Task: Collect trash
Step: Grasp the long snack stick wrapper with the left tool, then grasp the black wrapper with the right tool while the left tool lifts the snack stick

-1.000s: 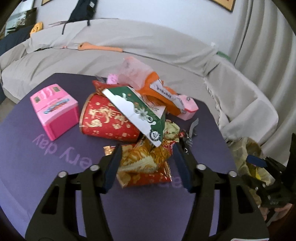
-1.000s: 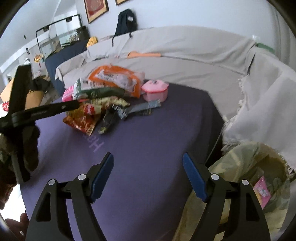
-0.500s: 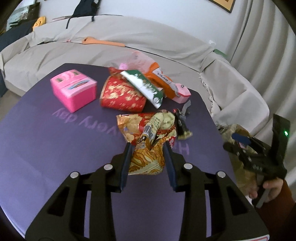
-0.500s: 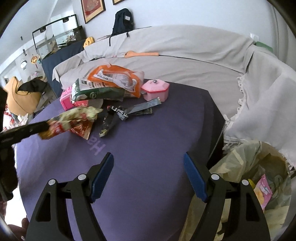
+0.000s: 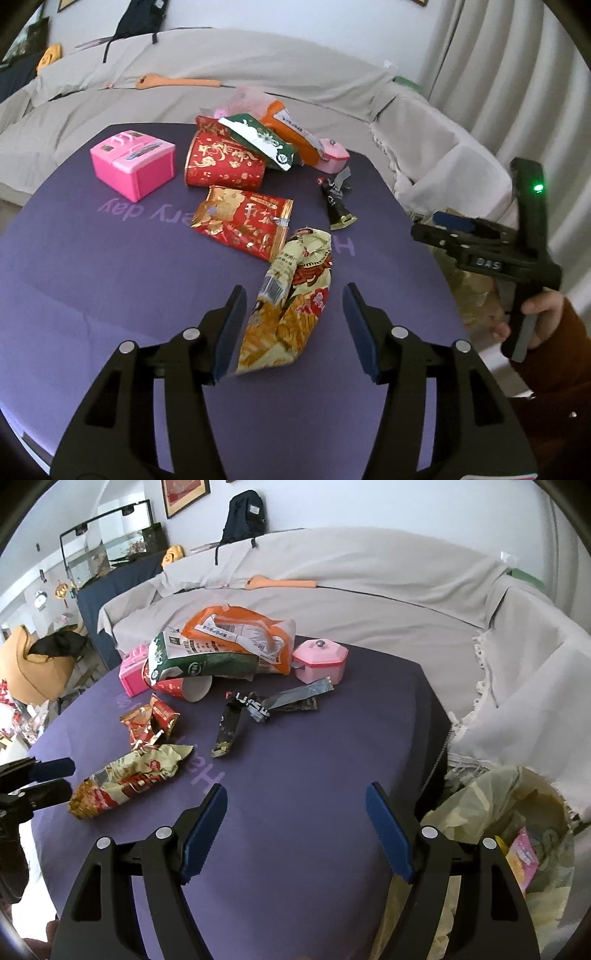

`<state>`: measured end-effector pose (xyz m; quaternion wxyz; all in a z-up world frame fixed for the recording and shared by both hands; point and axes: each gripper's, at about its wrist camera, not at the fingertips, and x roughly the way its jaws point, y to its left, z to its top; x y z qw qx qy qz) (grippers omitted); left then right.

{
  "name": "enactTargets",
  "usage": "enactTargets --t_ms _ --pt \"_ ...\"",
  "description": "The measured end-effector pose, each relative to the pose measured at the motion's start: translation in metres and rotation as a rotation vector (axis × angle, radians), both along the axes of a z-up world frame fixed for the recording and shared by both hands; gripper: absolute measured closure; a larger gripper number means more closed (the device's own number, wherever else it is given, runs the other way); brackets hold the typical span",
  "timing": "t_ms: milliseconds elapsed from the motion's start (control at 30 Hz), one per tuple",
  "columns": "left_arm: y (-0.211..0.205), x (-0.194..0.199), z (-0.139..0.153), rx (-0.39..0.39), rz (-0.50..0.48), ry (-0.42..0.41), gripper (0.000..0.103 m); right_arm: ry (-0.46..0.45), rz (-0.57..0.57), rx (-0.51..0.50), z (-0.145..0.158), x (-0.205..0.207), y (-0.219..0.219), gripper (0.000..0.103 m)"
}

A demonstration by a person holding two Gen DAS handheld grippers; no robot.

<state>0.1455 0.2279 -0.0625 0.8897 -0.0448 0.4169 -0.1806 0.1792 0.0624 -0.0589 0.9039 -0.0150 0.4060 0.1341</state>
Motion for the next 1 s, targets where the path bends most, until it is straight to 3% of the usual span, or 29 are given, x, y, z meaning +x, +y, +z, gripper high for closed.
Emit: enactTargets --t_ms 167,267,367,500,600,833,1000 --pt "-0.009 0.028 -0.017 0.038 -0.01 0.064 0.053 0.048 -0.026 -0.02 -0.002 0.003 0.002 0.03" --pt "-0.012 0.038 -0.026 0.028 -0.016 0.118 0.063 0.06 -0.021 0.009 -0.005 0.004 -0.003 0.03" --pt "-0.014 0.029 -0.023 0.037 -0.015 0.091 0.077 0.04 -0.012 0.055 -0.002 0.007 -0.003 0.03" --pt "-0.003 0.014 -0.012 -0.047 0.018 0.071 0.077 -0.017 -0.002 0.088 0.006 0.022 0.011 0.03" --pt "0.005 0.001 -0.006 -0.065 0.054 0.041 0.077 -0.027 0.009 0.089 0.006 0.041 0.029 0.03" --pt "0.019 -0.008 -0.011 -0.104 0.108 0.056 0.077 0.023 -0.016 0.038 -0.013 0.091 0.075 0.03" --pt "0.024 -0.009 -0.015 -0.112 0.123 0.062 0.076 0.074 -0.021 0.033 -0.026 0.107 0.079 0.03"
